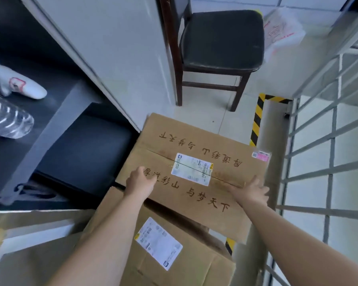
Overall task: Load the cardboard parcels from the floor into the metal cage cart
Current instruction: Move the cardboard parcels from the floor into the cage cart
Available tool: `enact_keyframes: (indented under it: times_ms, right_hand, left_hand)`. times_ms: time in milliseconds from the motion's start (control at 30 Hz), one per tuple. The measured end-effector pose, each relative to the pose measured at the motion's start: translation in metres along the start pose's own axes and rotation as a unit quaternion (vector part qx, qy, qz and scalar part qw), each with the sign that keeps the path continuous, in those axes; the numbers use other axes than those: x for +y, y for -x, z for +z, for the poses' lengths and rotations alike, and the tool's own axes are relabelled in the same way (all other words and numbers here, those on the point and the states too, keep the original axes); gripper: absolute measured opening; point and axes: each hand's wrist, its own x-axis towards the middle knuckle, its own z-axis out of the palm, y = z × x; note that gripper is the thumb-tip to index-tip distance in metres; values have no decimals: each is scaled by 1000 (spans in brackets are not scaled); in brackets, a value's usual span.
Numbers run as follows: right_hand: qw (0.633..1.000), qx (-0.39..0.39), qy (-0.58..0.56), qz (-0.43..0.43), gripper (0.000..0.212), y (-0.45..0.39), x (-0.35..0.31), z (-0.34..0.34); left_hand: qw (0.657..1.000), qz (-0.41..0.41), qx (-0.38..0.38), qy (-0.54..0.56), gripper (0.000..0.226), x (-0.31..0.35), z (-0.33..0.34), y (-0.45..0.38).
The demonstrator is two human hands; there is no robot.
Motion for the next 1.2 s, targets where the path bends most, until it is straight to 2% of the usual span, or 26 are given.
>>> enact_keyframes:
  times_ms: [167,333,533,700,867,1100,1200]
  right_hand:
    - [995,21,-87,49,134,-52,9,21]
    - [987,39,-140,66,127,-75,18,23]
    - [978,55,-193,59,123,-70,27,18]
    - [974,88,-211,12,121,-31,34,-18]
    - [961,138,-232,-63,112,46,37,-85]
    - [930,209,-270,-133,119,178,68,-187]
    - [913,238,-294,-155,113,238,90,-223]
  left_hand:
    - [997,-52,47,8,75,-6,17,-79]
    - [993,-92,79,-2,83,-10,15,-123]
    - [988,-99,96,70,99,-21,14,-131]
    - [982,-58,163,71,79,-6,-8,-67]
    - [973,-18,203,112,79,-2,-51,16]
    - [955,52,240,165,85,31,-133,154]
    - [947,89,254,176,87,47,-164,211]
